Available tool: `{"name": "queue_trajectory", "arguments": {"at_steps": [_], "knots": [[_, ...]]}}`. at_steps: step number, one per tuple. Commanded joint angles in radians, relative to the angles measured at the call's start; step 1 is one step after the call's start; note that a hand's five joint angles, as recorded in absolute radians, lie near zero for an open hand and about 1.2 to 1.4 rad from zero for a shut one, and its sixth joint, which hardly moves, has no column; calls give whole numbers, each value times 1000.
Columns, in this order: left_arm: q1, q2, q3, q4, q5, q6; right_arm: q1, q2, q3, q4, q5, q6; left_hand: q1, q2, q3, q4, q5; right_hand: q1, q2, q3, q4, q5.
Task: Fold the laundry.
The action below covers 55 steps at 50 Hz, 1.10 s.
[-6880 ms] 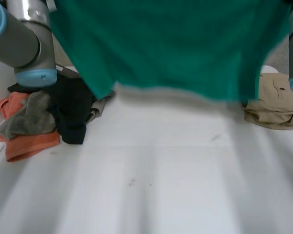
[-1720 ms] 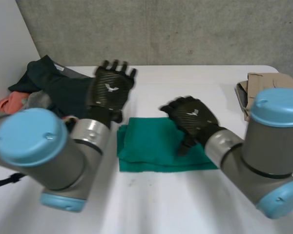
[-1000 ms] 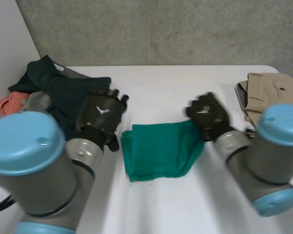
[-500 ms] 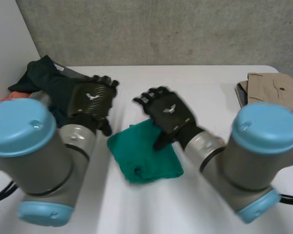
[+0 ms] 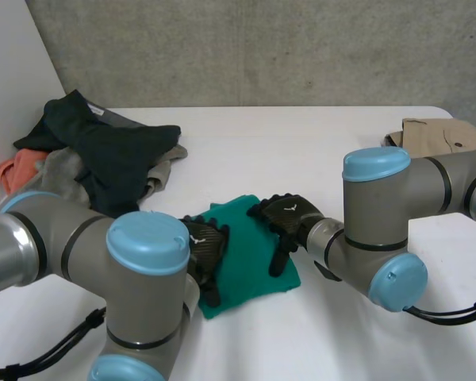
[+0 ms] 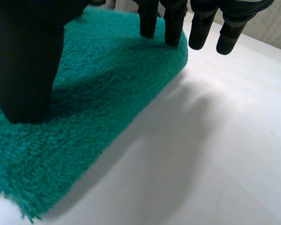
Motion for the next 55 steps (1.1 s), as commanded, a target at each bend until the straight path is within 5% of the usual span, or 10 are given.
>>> {"name": "queue_trajectory", "arguments": {"at_steps": [1, 9, 18, 29, 43, 55], "knots": [[40, 14, 21, -5, -39, 42, 11, -32, 11, -9, 80, -98, 23, 12, 7, 15, -4, 13, 27, 32, 34, 20], [45, 116, 47, 7, -8, 131, 11, -160, 100, -105, 82, -96, 11, 1, -4, 3, -16, -25, -11, -6, -4, -18], [82, 248, 85, 12, 191, 138, 18, -404, 436, -348, 68, -180, 8, -2, -7, 0, -18, -50, -37, -31, -29, -43], [158, 259, 90, 7, 447, 111, 60, -310, 625, -517, 4, -214, 17, 7, 2, 9, -10, -43, -29, -24, -22, -36], [155, 230, 85, 7, 463, 100, 80, -120, 498, -626, 10, -231, 20, 9, 5, 12, -7, 124, 138, 143, 145, 131], [157, 230, 82, 7, 461, 100, 81, -96, 433, -624, -1, -249, 20, 9, 5, 12, -7, 207, 220, 226, 228, 214]]}}
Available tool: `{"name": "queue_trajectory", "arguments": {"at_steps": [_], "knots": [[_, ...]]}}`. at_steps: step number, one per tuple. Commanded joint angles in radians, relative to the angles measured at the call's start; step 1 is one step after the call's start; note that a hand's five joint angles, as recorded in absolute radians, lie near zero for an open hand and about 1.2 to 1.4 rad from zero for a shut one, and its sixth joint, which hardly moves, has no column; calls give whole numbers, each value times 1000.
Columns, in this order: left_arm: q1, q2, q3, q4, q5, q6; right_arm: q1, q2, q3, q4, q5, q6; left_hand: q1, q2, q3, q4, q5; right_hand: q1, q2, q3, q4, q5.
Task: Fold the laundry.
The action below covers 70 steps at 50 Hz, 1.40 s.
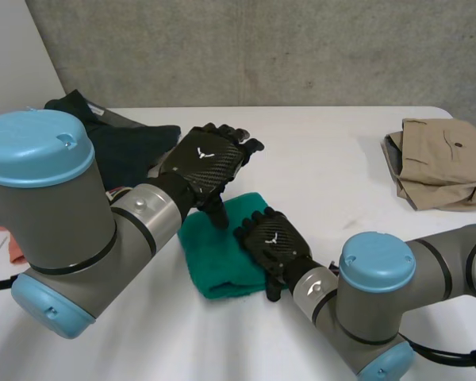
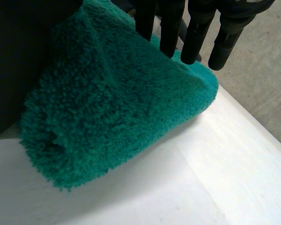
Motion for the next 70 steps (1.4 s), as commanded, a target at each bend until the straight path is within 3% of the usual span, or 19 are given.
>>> {"name": "queue_trajectory", "arguments": {"at_steps": [1, 12, 17, 18, 22, 32, 40, 50, 58, 63, 70], "knots": [[0, 1, -4, -1, 0, 0, 2, 12, -41, 6, -8, 0, 20, 9, 5, 12, -7, 71, 97, 73, 71, 156], [0, 12, -10, -1, -3, 0, 5, 69, -149, 15, -12, 0, 23, 12, 7, 15, -4, 129, 156, 132, 129, 214], [9, 18, -11, -4, -3, 0, 5, 87, -187, 13, -17, 0, 26, 15, 10, 18, -1, 566, 593, 568, 566, 651], [11, 21, -11, -4, -3, 0, 5, 89, -196, 13, -17, 1, 26, 15, 10, 18, -1, 788, 814, 790, 788, 873], [14, 38, -8, -4, -1, 0, 4, 78, -216, 4, -17, 3, 23, 12, 7, 15, -4, 1035, 1062, 1038, 1035, 1120], [15, 87, 7, 8, 3, 0, -27, 35, -296, -2, -35, -11, 8, -2, -7, 0, -18, 1036, 1062, 1038, 1035, 1121], [12, 101, 22, 60, 3, -27, -205, -29, -399, -152, -116, -10, 5, -5, -10, -3, -21, 1036, 1062, 1038, 1035, 1121], [-8, 101, 33, 79, 14, -86, -456, -29, -489, -398, -34, 78, 5, -5, -10, -3, -21, 1036, 1062, 1038, 1035, 1121], [-69, 93, 32, 82, 26, -86, -688, 139, -597, -387, -52, 216, 2, -8, -13, -6, -24, 1036, 1062, 1038, 1035, 1121], [-90, 85, 23, 80, 84, -84, -810, 288, -653, -346, -150, 216, 2, -8, -13, -6, -24, 1036, 1062, 1038, 1035, 1121], [-95, 84, 15, 79, 112, -84, -910, 394, -661, -280, -244, 205, 11, 1, -4, 3, -16, 1036, 1062, 1038, 1035, 1121]]}}
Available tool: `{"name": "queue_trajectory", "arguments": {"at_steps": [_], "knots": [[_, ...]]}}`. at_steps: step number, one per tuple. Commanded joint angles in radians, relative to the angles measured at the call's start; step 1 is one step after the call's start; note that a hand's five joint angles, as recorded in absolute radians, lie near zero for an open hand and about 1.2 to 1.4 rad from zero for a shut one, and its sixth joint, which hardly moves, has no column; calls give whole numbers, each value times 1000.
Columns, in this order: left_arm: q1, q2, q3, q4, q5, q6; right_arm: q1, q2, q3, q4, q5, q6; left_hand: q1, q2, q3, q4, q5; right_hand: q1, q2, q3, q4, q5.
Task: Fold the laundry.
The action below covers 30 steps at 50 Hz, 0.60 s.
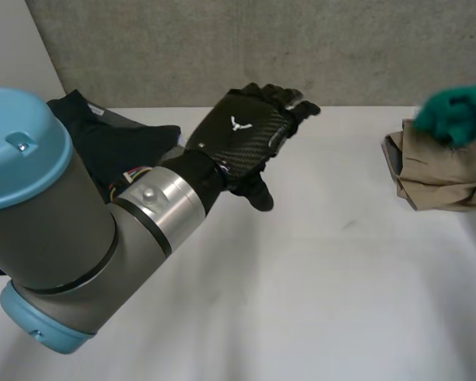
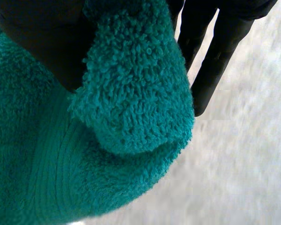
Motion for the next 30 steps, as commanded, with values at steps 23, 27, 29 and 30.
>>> {"name": "queue_trajectory", "arguments": {"at_steps": [23, 27, 29, 30], "knots": [[-12, -24, -8, -3, 27, 2, -147, -5, 143, 211, -187, -190, 17, 7, 2, 9, -10, -847, -955, -967, -1021, -932], [-14, -26, -8, -3, 25, 2, -207, -115, 206, 260, -150, -193, 17, 7, 2, 9, -10, -847, -955, -967, -1021, -932], [-14, -26, -6, -3, 25, 0, -225, -152, 220, 302, -139, -196, 17, 7, 2, 9, -10, -847, -955, -967, -1021, -932], [-14, -24, -6, -3, 25, -1, -238, -181, 220, 351, -128, -201, 17, 7, 2, 9, -10, -847, -955, -967, -1021, -932]]}}
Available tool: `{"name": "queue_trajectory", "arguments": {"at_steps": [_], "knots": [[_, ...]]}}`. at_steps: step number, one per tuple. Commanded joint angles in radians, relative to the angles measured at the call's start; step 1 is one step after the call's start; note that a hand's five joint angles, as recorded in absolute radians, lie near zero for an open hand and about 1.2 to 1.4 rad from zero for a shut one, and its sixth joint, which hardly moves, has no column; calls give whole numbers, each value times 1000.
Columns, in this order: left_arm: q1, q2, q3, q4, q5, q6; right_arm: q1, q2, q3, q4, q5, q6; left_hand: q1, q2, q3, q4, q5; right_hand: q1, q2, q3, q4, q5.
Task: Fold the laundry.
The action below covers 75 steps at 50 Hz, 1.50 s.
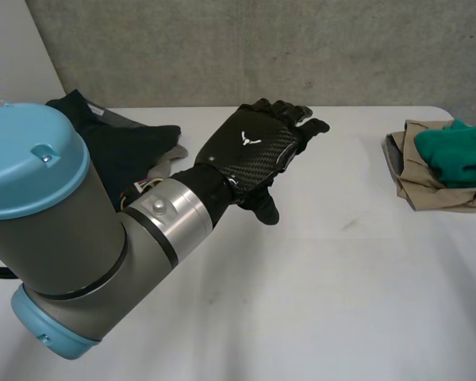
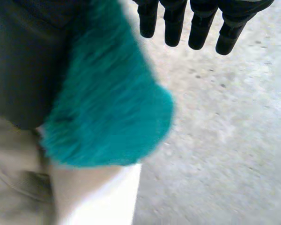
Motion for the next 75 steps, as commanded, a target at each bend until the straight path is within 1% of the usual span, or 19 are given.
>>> {"name": "queue_trajectory", "arguments": {"at_steps": [1, 6, 9, 12, 15, 19, 23, 26, 28, 32, 38, 43, 47, 53, 54, 56, 61, 69, 75], "knots": [[-3, -2, 2, 0, -2, -1, -84, -175, 66, 155, 61, -8, 17, 7, 2, 9, -10, -51, -36, -33, -34, -63], [-1, 7, 0, 0, -5, -1, -132, -224, 6, 345, 183, -51, 17, 7, 2, 9, -10, -51, -36, -33, -34, -63], [0, 13, 3, 0, -7, -1, -156, -264, -58, 431, 375, -105, 14, 4, -1, 6, -13, -51, -36, -33, -34, -63], [2, 26, 14, 2, -11, -1, -149, -322, -107, 425, 543, -160, 8, -2, -7, 0, -18, -51, -36, -33, -34, -63], [8, 46, 24, 3, -16, -2, -121, -358, -110, 364, 590, -176, 14, 4, -1, 6, -13, -51, -36, -33, -34, -63], [29, 84, 55, 28, -77, -2, 20, -425, -34, 188, 570, -133, 17, 7, 2, 9, -10, -51, -36, -33, -34, -63], [85, 112, 74, 66, -201, 6, 145, -564, 138, 23, 482, -55, 11, 1, -4, 3, -15, -51, -36, -33, -34, -63], [157, 116, 86, 91, -278, 12, 230, -681, 293, -46, 338, 15, 8, -2, -7, 0, -18, -51, -36, -33, -34, -63], [237, 110, 87, 95, -291, 31, 302, -738, 401, -55, 208, 59, 8, -2, -7, 0, -18, -51, -36, -33, -34, -63], [382, 58, 77, 95, -291, 133, 437, -781, 544, -28, 49, 85, -1, -11, -16, -9, -27, -51, -36, -33, -34, -63], [537, -130, 101, 98, -261, 349, 598, -775, 644, 145, 26, 59, -1, -11, -16, -9, -27, -51, -36, -33, -34, -63], [647, -354, 161, 100, -115, 544, 643, -703, 689, 305, 59, -83, 11, 1, -4, 3, -16, -51, -36, -33, -34, -63], [686, -483, 224, 101, 2, 607, 643, -652, 716, 321, 104, -157, 61, 50, 45, 53, 34, -51, -36, -33, -34, -63], [689, -579, 291, 101, 29, 610, 632, -643, 732, 321, 139, -172, 444, 434, 429, 437, 418, -51, -36, -33, -34, -63], [683, -582, 296, 101, 29, 602, 632, -643, 735, 321, 141, -172, 774, 764, 759, 766, 747, -51, -36, -33, -34, -63], [672, -577, 293, 101, 27, 599, 630, -643, 736, 321, 141, -172, 1203, 1193, 1188, 1196, 1177, -51, -36, -33, -34, -63], [594, -488, 267, 123, 25, 530, 626, -654, 739, 321, 142, -171, 1205, 1195, 1190, 1198, 1179, -51, -36, -33, -34, -63], [422, -228, 135, 245, 30, 290, 591, -681, 741, 318, 178, -168, 1205, 1195, 1190, 1198, 1179, -51, -36, -33, -34, -63], [214, -167, 74, 249, 38, 124, 549, -698, 741, 292, 220, -146, 1205, 1195, 1190, 1198, 1179, -51, -36, -33, -34, -63]]}}
